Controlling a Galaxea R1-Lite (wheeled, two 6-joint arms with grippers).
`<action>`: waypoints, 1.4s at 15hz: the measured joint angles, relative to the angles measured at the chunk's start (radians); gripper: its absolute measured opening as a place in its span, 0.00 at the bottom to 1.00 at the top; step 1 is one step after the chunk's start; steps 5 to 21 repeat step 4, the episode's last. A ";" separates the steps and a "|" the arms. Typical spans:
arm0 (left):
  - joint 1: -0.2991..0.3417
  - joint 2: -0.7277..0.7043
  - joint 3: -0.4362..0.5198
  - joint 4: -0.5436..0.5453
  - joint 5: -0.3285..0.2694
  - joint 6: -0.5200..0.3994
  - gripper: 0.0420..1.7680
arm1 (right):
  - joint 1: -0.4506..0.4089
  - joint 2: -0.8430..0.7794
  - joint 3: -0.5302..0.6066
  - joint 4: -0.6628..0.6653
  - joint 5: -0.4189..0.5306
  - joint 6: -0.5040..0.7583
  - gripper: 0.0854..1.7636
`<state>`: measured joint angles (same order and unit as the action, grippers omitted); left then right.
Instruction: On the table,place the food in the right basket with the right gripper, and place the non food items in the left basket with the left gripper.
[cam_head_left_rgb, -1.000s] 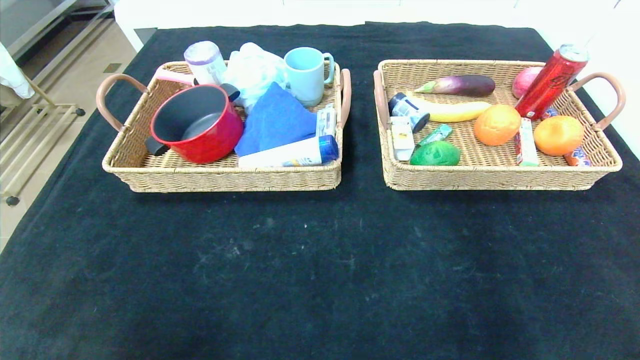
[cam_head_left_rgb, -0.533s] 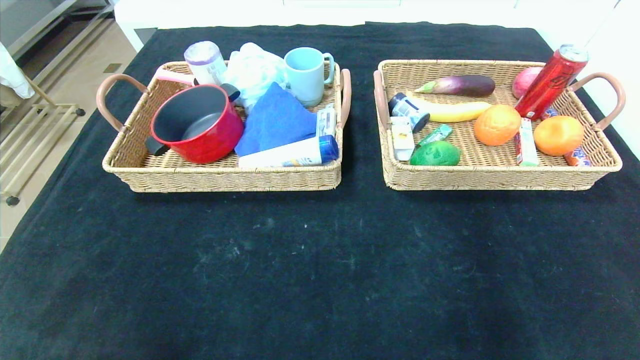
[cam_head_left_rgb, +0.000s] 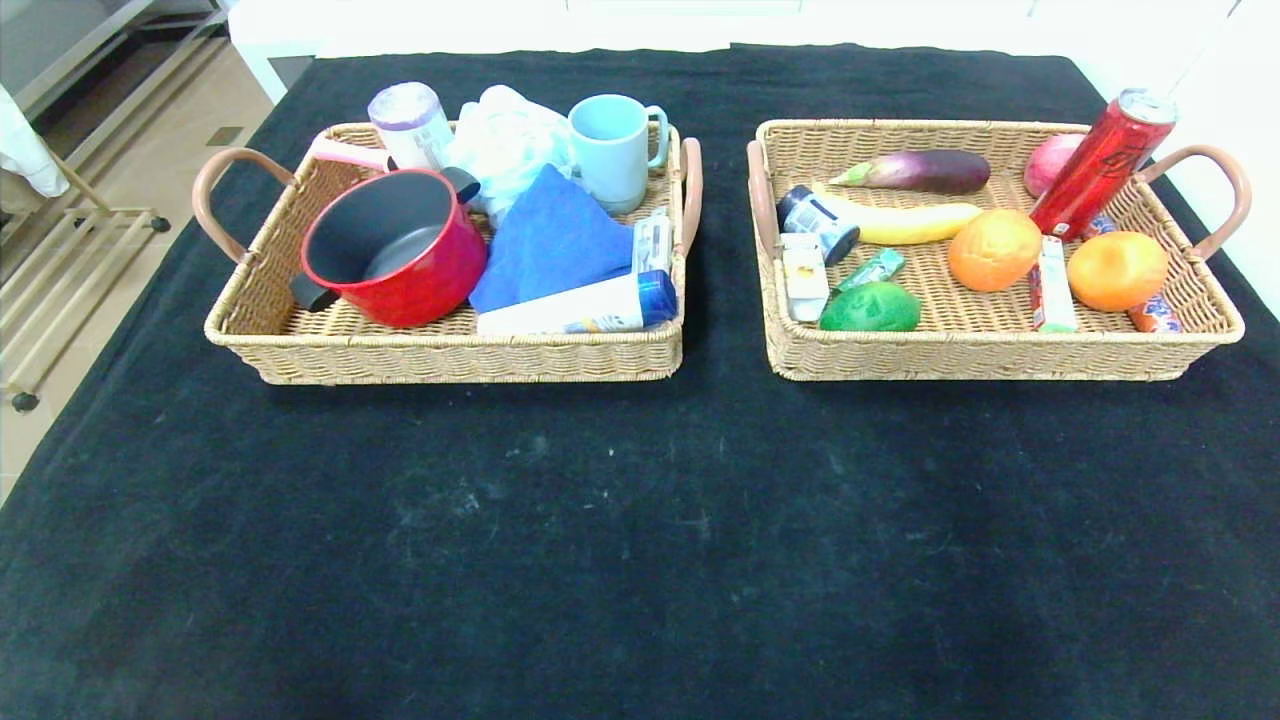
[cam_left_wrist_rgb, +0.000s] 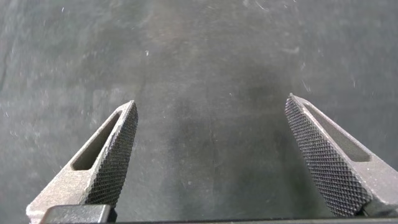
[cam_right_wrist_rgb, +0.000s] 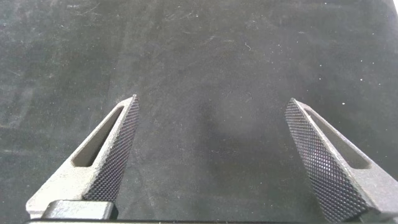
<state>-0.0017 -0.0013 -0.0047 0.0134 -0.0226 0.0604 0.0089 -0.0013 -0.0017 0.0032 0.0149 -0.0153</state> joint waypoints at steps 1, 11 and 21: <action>0.000 0.000 0.000 0.000 0.012 -0.018 0.97 | 0.000 0.000 0.000 0.000 0.000 0.000 0.97; 0.000 0.000 0.000 -0.004 0.021 -0.053 0.97 | 0.001 0.000 0.000 0.001 0.000 0.001 0.97; 0.000 0.000 0.000 -0.004 0.021 -0.053 0.97 | 0.001 0.000 0.000 0.001 0.000 0.001 0.97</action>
